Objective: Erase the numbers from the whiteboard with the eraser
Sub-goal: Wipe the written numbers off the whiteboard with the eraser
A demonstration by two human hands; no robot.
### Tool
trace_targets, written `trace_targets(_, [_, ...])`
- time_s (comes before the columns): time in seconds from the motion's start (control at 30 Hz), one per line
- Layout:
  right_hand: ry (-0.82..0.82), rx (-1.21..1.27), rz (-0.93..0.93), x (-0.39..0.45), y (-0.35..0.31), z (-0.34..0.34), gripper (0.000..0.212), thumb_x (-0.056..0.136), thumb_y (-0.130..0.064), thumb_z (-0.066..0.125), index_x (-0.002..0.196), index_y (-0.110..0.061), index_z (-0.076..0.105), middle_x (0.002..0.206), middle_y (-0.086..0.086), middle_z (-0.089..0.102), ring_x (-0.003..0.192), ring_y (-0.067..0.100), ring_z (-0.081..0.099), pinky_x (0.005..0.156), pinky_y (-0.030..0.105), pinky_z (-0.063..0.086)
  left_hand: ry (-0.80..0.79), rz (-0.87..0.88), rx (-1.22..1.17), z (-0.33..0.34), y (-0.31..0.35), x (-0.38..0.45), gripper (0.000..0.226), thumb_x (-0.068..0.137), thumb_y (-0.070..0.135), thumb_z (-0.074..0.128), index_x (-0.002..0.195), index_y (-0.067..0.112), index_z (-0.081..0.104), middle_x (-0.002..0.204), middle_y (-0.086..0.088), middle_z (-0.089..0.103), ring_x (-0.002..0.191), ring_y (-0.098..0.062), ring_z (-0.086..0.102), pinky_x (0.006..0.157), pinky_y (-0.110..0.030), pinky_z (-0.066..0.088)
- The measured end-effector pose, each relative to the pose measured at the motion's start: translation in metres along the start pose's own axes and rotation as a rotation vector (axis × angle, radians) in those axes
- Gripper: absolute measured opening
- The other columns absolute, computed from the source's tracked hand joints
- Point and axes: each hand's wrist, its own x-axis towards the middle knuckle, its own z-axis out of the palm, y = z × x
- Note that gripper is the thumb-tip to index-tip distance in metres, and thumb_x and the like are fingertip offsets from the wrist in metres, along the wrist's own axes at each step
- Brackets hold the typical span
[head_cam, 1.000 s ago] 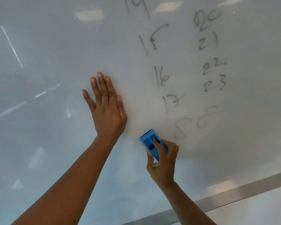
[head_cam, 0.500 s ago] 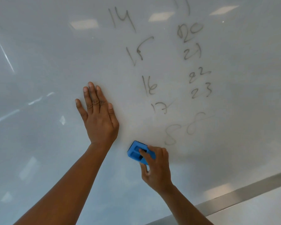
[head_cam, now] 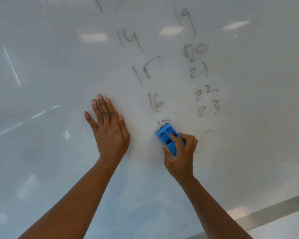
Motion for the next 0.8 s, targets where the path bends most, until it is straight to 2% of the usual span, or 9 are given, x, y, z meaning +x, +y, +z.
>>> trace_targets(0.1, [-0.06, -0.027, -0.031, -0.022, 0.02, -0.011, 0.042, 0.08, -0.013, 0.077, 0.117, -0.008, 0.059, 0.114, 0.01, 0.041, 0.105, 0.025, 0.043, 0.088, 0.048, 0.049, -0.008, 0.052, -0.017, -0.001, 0.006, 0.013, 0.058, 0.107, 0.022, 0.026, 0.158, 0.001, 0.01, 0.167, -0.018, 0.008, 0.155, -0.033, 0.001, 0.123, -0.053, -0.009])
trace_targets(0.23, [0.156, 0.051, 0.225, -0.017, 0.035, -0.022, 0.042, 0.079, -0.006, 0.078, 0.115, -0.002, 0.055, 0.109, 0.006, 0.036, 0.102, 0.027, 0.041, 0.085, 0.049, 0.051, -0.015, 0.081, -0.027, -0.003, 0.009, 0.029, 0.057, 0.107, 0.022, 0.025, 0.158, 0.001, 0.01, 0.167, -0.018, 0.007, 0.156, -0.032, 0.002, 0.124, -0.052, -0.008])
trace_targets(0.3, [0.204, 0.056, 0.231, -0.008, 0.026, -0.018, 0.038, 0.08, -0.01, 0.074, 0.112, 0.003, 0.057, 0.108, 0.01, 0.037, 0.1, 0.031, 0.043, 0.086, 0.053, 0.049, -0.015, 0.082, -0.023, -0.002, 0.012, 0.03, 0.057, 0.108, 0.021, 0.025, 0.158, 0.0, 0.01, 0.167, -0.018, 0.007, 0.156, -0.032, 0.003, 0.124, -0.052, -0.007])
trace_targets(0.37, [0.158, 0.055, 0.169, -0.015, 0.005, -0.003, 0.038, 0.08, -0.012, 0.073, 0.112, 0.002, 0.059, 0.108, 0.01, 0.038, 0.1, 0.033, 0.044, 0.087, 0.053, 0.047, 0.003, 0.073, -0.024, 0.001, 0.015, 0.028, 0.057, 0.108, 0.02, 0.026, 0.158, -0.001, 0.011, 0.167, -0.019, 0.008, 0.156, -0.032, 0.005, 0.125, -0.051, -0.006])
trace_targets(0.5, [-0.214, 0.061, -0.076, -0.093, -0.04, 0.03, 0.05, 0.076, -0.012, 0.072, 0.122, -0.018, 0.054, 0.116, 0.006, 0.04, 0.103, 0.029, 0.044, 0.084, 0.051, 0.051, 0.041, 0.07, -0.014, 0.006, 0.013, 0.027, 0.056, 0.108, 0.02, 0.027, 0.158, 0.0, 0.012, 0.167, -0.019, 0.011, 0.156, -0.031, 0.008, 0.126, -0.048, -0.003])
trace_targets(0.6, [-0.372, -0.036, -0.205, -0.131, -0.031, 0.028, 0.056, 0.068, -0.01, 0.073, 0.12, -0.024, 0.055, 0.118, 0.004, 0.041, 0.101, 0.023, 0.04, 0.079, 0.045, 0.054, 0.047, 0.109, -0.016, 0.005, 0.007, 0.026, 0.056, 0.108, 0.022, 0.026, 0.158, 0.001, 0.012, 0.167, -0.018, 0.012, 0.155, -0.03, 0.008, 0.126, -0.044, -0.005])
trace_targets(0.67, [-0.376, -0.062, -0.212, -0.127, -0.011, 0.015, 0.06, 0.064, -0.006, 0.076, 0.118, -0.023, 0.055, 0.118, 0.006, 0.043, 0.1, 0.025, 0.042, 0.081, 0.047, 0.054, 0.057, 0.117, -0.015, 0.006, 0.005, 0.025, 0.056, 0.108, 0.022, 0.026, 0.158, 0.002, 0.013, 0.167, -0.018, 0.013, 0.155, -0.03, 0.009, 0.127, -0.043, -0.005])
trace_targets(0.8, [-0.185, -0.049, -0.044, -0.092, 0.029, -0.008, 0.057, 0.071, -0.002, 0.079, 0.119, -0.017, 0.053, 0.118, 0.008, 0.04, 0.107, 0.028, 0.043, 0.083, 0.051, 0.053, 0.062, 0.096, -0.014, 0.007, 0.006, 0.024, 0.055, 0.109, 0.022, 0.025, 0.159, 0.002, 0.014, 0.167, -0.016, 0.013, 0.156, -0.029, 0.008, 0.127, -0.043, -0.004])
